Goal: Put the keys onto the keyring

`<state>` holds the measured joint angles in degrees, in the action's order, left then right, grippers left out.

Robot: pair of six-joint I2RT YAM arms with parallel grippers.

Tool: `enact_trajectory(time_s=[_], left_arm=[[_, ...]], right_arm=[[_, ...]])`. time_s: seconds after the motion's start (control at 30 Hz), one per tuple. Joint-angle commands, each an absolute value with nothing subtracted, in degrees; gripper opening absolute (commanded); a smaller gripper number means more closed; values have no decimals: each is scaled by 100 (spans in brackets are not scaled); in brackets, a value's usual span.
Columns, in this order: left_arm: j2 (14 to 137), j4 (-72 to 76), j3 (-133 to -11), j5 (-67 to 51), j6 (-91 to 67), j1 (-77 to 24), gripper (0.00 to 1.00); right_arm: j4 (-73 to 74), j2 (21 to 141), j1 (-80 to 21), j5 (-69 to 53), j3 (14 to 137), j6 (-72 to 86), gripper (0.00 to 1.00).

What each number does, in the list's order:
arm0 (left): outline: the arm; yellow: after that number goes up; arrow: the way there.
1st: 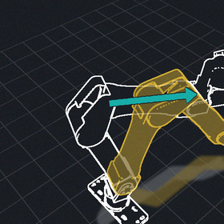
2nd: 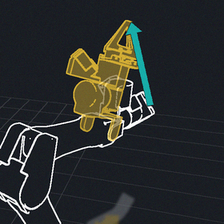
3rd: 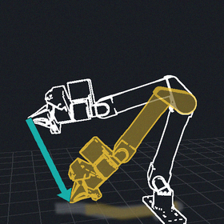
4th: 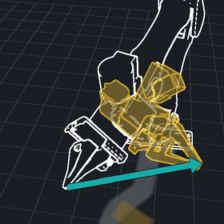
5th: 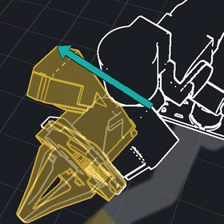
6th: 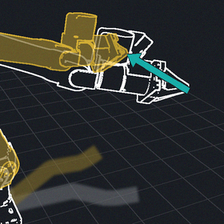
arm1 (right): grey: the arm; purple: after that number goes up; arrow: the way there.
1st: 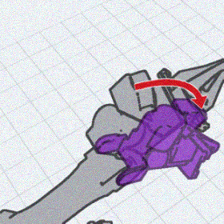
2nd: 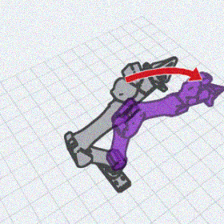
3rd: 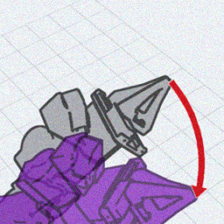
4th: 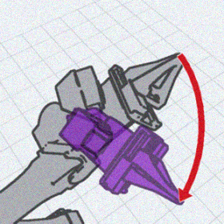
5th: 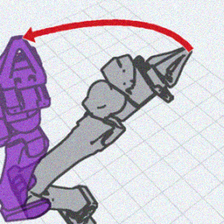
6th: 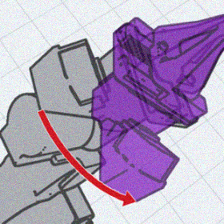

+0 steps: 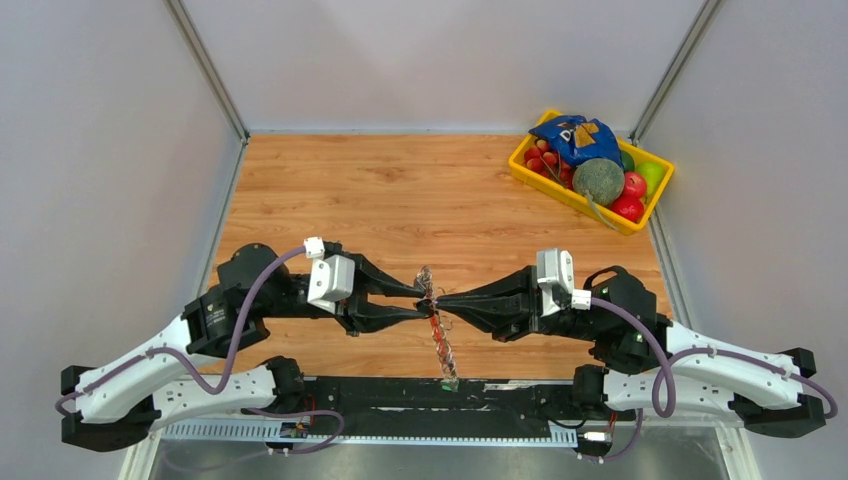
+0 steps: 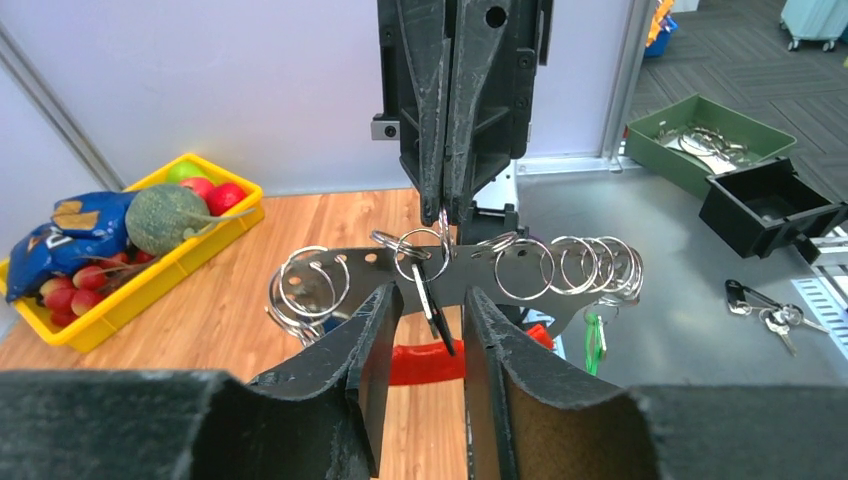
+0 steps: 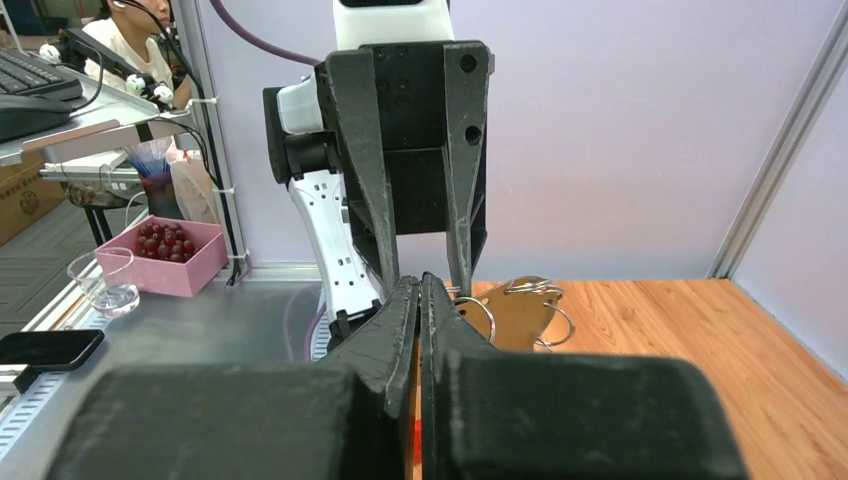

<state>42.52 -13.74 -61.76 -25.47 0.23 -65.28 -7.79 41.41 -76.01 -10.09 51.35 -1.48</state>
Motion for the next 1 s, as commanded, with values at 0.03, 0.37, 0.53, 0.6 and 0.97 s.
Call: enact_trajectory(time_s=[0.03, 0.37, 0.53, 0.6, 0.97], left_arm=[[4392, -1089, -6263, -2762, -107, -6551, 35], [4455, -1194, -6264, -2716, -53, -6548, 8], [4439, -1210, -6213, -2746, -66, -6548, 7], [4445, -1213, -6202, -2781, -82, -6548, 7], [4564, -1300, -6211, -2984, -28, -6548, 7]], right_arm=[[-1282, 3985, -7629, -954, 5087, -45, 0], [-1434, 3897, -7629, -784, 5005, -108, 0], [-1870, 3857, -7630, -743, 4811, -131, 0], [-2100, 3851, -7629, -755, 4711, -140, 0], [-2960, 3980, -7629, -573, 4510, -284, 0]])
